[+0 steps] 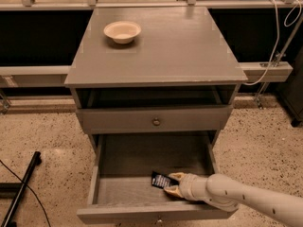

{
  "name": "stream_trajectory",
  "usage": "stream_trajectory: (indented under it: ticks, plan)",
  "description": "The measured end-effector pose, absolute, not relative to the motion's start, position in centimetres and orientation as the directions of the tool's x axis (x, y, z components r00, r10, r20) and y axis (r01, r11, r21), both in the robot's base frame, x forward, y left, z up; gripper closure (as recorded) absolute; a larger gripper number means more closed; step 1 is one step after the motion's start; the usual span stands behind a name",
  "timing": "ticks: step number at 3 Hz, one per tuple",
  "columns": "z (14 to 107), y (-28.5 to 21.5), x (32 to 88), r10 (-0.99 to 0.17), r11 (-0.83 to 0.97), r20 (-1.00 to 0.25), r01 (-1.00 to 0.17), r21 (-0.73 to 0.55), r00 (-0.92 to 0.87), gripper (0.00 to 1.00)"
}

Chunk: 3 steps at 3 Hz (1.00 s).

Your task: Pick rxbar blueberry from middle drawer and place on counter

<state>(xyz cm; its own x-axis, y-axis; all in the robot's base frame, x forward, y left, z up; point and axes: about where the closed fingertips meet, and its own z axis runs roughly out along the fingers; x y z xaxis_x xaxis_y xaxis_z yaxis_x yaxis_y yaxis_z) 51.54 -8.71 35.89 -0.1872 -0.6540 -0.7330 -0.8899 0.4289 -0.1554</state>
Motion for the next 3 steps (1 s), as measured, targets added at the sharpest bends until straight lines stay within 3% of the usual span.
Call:
stream_trajectory:
  ticks: [2,3]
  plan:
    - [37.6,-8.9,51.9,-0.631,0.441,-0.751,-0.887,-0.137,-0.197,0.99]
    - [42.9,-8.3,52.8,-0.611,0.409,-0.787,-0.885,-0.222,-0.086,1.0]
